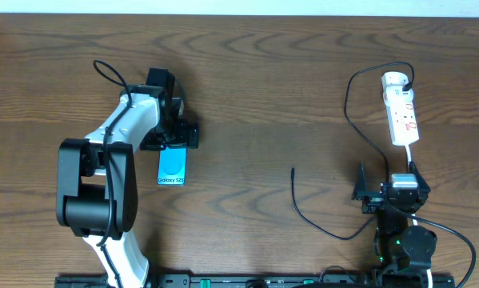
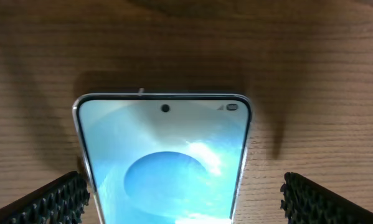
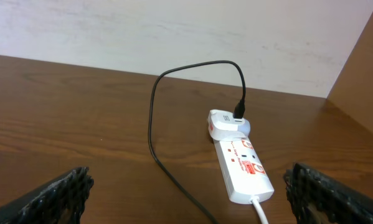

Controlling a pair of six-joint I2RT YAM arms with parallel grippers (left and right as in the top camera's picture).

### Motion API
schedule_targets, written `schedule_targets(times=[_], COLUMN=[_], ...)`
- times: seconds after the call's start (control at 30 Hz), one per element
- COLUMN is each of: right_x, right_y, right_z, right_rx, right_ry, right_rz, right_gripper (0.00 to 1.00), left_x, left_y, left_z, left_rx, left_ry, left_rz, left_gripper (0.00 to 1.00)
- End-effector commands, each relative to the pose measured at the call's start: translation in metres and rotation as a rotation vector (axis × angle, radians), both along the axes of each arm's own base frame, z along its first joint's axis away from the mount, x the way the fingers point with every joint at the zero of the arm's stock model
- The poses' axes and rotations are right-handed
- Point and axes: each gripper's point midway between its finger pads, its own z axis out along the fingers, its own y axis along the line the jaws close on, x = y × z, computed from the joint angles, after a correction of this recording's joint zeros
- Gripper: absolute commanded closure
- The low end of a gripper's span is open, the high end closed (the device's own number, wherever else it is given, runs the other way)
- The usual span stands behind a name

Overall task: Plug charger to phone and switch on socket
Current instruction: 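Lower the open left gripper down onto the smartphone's top end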

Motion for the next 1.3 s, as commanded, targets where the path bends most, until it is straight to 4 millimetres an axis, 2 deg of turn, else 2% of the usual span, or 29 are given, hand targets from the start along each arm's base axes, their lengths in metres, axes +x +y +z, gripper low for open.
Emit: schedule_targets(times=[0.0, 0.27, 0.6, 1.27], right_x=[0.000, 0.000, 0.000, 0.000], right_y=[-0.001, -0.001, -0.001, -0.001], right_z=[-0.001, -0.001, -0.001, -0.001], right_rx=[0.011, 0.011, 0.011, 0.011], right_ry=[0.001, 0.001, 0.001, 0.001], right_rz=[-0.005, -0.005, -0.005, -0.005], right_gripper=[0.01, 0.01, 0.01, 0.01], left_x=[-0.009, -0.017, -0.036, -0.043], left_y=[-0.003, -0.002, 0.001, 0.001], left_z=[-0.011, -0.015, -0.026, -0.026], left_rx=[-0.008, -0.005, 0.001, 0.007], left_ry=[0.044, 0.073, 0.124, 0.153], left_rz=[-0.009, -0.009, -0.005, 0.037], left_gripper=[0.00, 0.00, 0.00, 0.00])
